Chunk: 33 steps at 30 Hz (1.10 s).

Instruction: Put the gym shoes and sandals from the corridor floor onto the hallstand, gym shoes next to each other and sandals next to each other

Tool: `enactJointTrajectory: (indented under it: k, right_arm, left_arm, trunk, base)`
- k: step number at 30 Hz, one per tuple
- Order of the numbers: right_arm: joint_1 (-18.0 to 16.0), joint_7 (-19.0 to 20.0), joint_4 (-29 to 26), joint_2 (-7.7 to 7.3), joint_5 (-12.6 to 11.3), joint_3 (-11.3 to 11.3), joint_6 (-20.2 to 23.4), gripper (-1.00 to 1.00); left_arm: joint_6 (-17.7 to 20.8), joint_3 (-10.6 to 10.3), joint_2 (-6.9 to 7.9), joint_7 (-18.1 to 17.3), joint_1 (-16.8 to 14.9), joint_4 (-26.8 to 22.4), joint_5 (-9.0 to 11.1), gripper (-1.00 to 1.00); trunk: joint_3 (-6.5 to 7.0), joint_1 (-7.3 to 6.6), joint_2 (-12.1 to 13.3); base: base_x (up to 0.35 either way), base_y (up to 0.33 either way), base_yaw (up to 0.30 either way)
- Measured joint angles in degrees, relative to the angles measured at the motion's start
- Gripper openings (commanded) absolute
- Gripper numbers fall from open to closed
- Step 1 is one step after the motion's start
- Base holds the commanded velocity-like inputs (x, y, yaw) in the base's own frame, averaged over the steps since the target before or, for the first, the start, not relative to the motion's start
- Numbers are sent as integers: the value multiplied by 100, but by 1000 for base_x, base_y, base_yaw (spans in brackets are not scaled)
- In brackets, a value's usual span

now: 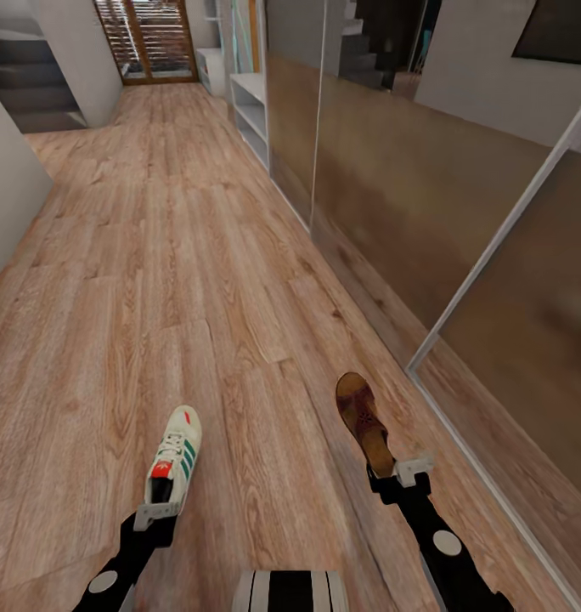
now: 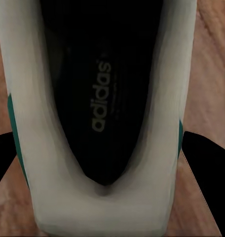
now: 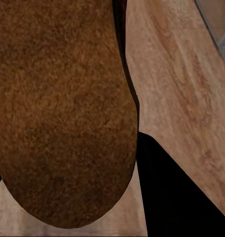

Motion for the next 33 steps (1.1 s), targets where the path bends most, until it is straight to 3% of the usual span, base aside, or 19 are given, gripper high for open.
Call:
enactJointTrajectory:
  k: [4,7,14,24,33]
  right_arm:
    - [0,-600,962,1,-29,-15,-892,-100]
    - [1,-869,1513,-3,-39,-21,-1311,-100]
    - [1,-1064,2805,-10,-36,-16,-2418,-100]
    - [0,-1084,3921,-71,-45,-5,-2912,-100]
    - [-1,-1084,4056,-69,-41,-5,-2949,-100]
  left_arm:
    - [-383,19,0,74,197,38,114,-100]
    - [-505,36,-4,194,283,54,171,-100]
    - [-618,69,-26,326,485,78,231,-100]
    - [-1002,78,-52,337,789,88,241,-100]
    - [-1046,78,-58,334,808,321,245,-100]
  trunk:
    - [124,-10,5]
    - [218,-18,9]
    - [436,-36,19]
    - [748,-62,32]
    - [1029,-85,44]
  base:
    - [0,0,-65]
    - [0,0,-65]
    - [0,0,-65]
    - [0,0,-65]
    - [0,0,-65]
